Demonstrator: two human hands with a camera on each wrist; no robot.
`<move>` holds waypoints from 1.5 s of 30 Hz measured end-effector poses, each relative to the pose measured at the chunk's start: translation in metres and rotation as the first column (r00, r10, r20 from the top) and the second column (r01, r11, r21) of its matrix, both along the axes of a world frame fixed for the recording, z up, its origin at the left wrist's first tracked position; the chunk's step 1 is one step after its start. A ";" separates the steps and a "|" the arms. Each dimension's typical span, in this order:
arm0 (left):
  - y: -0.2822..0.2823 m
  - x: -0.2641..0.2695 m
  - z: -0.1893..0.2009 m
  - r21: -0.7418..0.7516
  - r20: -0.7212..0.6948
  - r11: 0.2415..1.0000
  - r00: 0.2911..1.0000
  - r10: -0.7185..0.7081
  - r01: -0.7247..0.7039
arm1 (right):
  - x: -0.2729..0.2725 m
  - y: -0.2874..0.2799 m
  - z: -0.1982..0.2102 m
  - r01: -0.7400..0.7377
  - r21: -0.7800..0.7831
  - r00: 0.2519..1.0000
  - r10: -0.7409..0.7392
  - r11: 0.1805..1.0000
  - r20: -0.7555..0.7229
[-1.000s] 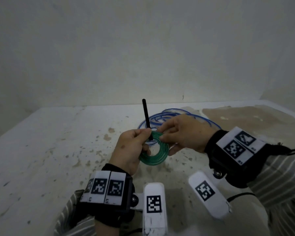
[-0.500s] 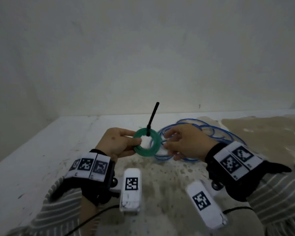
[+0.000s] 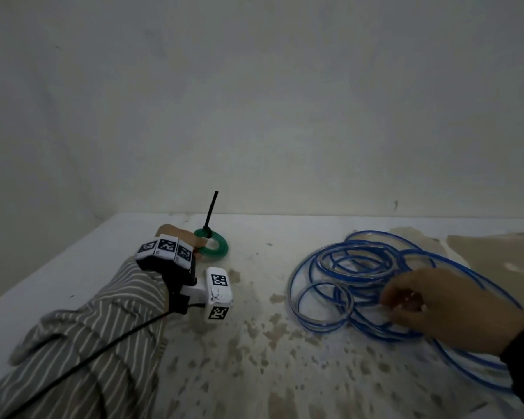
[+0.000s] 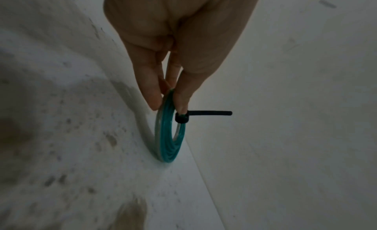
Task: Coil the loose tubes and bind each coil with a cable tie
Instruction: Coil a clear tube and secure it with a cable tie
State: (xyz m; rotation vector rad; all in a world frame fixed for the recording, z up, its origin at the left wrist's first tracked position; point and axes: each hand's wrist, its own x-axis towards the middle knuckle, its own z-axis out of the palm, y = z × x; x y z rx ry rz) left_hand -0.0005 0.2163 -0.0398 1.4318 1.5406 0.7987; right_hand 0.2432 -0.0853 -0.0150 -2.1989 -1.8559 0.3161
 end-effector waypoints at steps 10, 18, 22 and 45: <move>0.007 0.005 0.013 0.120 -0.199 0.991 0.980 -0.026 0.051 | -0.009 0.017 0.001 0.014 -0.051 1.000 -0.014 0.999 0.009; -0.045 0.038 0.034 0.101 -0.172 0.899 0.898 -0.406 0.426 | -0.014 0.034 0.002 0.076 -0.107 0.989 -0.061 0.991 0.134; -0.100 0.057 0.042 0.067 -0.285 0.663 0.651 -0.704 0.746 | -0.013 0.036 0.004 0.078 -0.093 0.987 -0.064 0.993 0.149; -0.185 0.035 0.062 0.476 0.128 0.745 0.801 -0.585 0.468 | -0.015 -0.033 0.044 0.165 0.182 0.981 -0.143 0.969 -0.128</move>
